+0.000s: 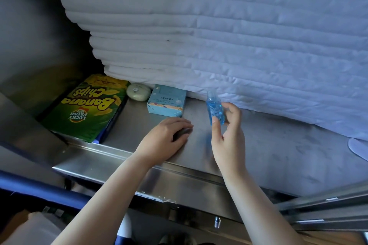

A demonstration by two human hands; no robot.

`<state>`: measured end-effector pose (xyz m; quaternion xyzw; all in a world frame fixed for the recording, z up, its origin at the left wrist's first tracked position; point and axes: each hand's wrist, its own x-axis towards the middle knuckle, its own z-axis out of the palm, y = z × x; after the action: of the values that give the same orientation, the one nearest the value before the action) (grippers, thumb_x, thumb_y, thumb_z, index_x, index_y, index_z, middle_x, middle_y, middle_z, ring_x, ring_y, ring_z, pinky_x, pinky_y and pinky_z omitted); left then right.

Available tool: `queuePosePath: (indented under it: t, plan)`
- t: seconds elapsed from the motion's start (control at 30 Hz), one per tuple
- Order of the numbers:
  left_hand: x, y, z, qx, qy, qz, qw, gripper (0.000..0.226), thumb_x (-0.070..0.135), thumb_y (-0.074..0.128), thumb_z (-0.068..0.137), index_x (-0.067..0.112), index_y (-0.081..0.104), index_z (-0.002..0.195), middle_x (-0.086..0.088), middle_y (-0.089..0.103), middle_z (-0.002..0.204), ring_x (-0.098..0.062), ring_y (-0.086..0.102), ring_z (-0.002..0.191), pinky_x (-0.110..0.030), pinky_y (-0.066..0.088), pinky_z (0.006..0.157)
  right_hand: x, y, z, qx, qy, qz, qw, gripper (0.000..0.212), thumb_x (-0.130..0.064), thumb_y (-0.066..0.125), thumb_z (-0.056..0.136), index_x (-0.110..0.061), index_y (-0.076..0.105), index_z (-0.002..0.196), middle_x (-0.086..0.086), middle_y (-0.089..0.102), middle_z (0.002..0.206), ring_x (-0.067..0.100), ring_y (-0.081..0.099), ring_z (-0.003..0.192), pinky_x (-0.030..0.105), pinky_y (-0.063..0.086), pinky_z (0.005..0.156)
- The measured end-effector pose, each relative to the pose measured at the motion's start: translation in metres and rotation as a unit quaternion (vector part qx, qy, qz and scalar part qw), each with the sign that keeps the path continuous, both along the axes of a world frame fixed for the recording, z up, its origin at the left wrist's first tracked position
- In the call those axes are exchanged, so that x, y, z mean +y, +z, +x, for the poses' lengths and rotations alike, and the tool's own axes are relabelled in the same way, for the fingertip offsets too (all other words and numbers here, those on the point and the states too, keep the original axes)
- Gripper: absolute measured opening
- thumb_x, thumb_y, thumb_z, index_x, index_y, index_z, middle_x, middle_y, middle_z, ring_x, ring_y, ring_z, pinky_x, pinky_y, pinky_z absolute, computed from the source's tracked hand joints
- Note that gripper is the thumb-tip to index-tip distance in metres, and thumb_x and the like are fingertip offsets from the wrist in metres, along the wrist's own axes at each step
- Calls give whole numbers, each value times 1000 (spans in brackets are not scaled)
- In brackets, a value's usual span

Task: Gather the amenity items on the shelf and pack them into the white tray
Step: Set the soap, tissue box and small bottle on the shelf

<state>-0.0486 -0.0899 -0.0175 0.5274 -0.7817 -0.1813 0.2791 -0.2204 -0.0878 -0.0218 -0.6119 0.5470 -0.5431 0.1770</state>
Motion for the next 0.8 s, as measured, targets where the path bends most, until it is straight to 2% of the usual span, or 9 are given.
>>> queuePosePath:
  t: [0.07, 0.13, 0.23, 0.33, 0.43, 0.5, 0.57, 0.7, 0.8]
  plan:
    - [1, 0, 0, 5, 2, 2, 1000, 26, 19, 62, 88, 20, 67, 113, 8, 60, 121, -4, 50, 111, 0, 24, 93, 0, 0, 0, -13, 7, 8, 1000, 25, -15, 48, 96, -26, 43, 118, -26, 53, 104, 4, 54, 88, 6, 38, 71]
    - [1, 0, 0, 10, 4, 4, 1000, 26, 19, 62, 88, 20, 67, 113, 8, 60, 121, -3, 48, 111, 2, 23, 92, -1, 2, -1, -27, 18, 16, 999, 23, -14, 44, 98, -32, 44, 112, -18, 55, 106, 5, 52, 84, 6, 38, 69]
    - [0, -1, 1, 8, 4, 5, 1000, 27, 20, 62, 88, 21, 66, 114, 9, 59, 121, -2, 48, 111, 2, 23, 91, -2, 6, -4, -43, 46, 19, 998, 29, -10, 39, 98, -37, 47, 105, -5, 57, 108, 12, 52, 85, 15, 38, 72]
    - [0, -2, 1, 8, 1, 6, 1000, 27, 21, 61, 88, 21, 66, 115, 9, 59, 122, -3, 48, 112, 0, 25, 92, -4, 7, -7, -108, 71, 25, 991, 24, -13, 38, 98, -31, 53, 104, -7, 60, 105, 20, 57, 89, 24, 40, 80]
    - [-1, -4, 2, 7, 2, 7, 1000, 27, 22, 61, 88, 23, 65, 115, 10, 59, 122, -4, 49, 113, -11, 32, 95, -4, 10, -9, -189, 109, 43, 975, 17, -19, 47, 94, -32, 56, 100, -7, 60, 94, 33, 59, 85, 25, 42, 75]
    - [-2, -5, 2, 7, 2, 7, 1000, 27, 23, 61, 88, 23, 65, 115, 10, 58, 122, -4, 49, 113, -14, 34, 95, -4, 13, -9, -225, 136, 42, 964, 20, -14, 60, 89, -28, 55, 102, -11, 58, 99, 19, 63, 90, 19, 44, 79]
    - [-2, -5, 2, 5, 0, 7, 1000, 27, 23, 60, 89, 24, 65, 116, 10, 58, 122, -4, 49, 113, -14, 34, 95, -4, 13, -8, -235, 144, 46, 960, 32, -4, 66, 86, -24, 50, 104, 2, 56, 107, 11, 61, 92, 16, 45, 80]
    - [-2, -6, 3, 2, -2, 3, 1000, 28, 23, 61, 88, 23, 65, 116, 9, 59, 123, -5, 49, 113, -16, 35, 96, -4, 12, -8, -264, 145, 60, 952, 33, 0, 59, 89, -17, 43, 113, 18, 55, 118, 28, 65, 100, 28, 49, 89]
    - [-2, -6, 3, 4, -2, 2, 1000, 27, 23, 61, 88, 23, 65, 115, 9, 59, 122, -4, 48, 113, -13, 33, 95, -3, 13, -7, -276, 150, 63, 947, 34, -1, 48, 95, -11, 41, 127, 15, 54, 126, 25, 68, 96, 31, 52, 90]
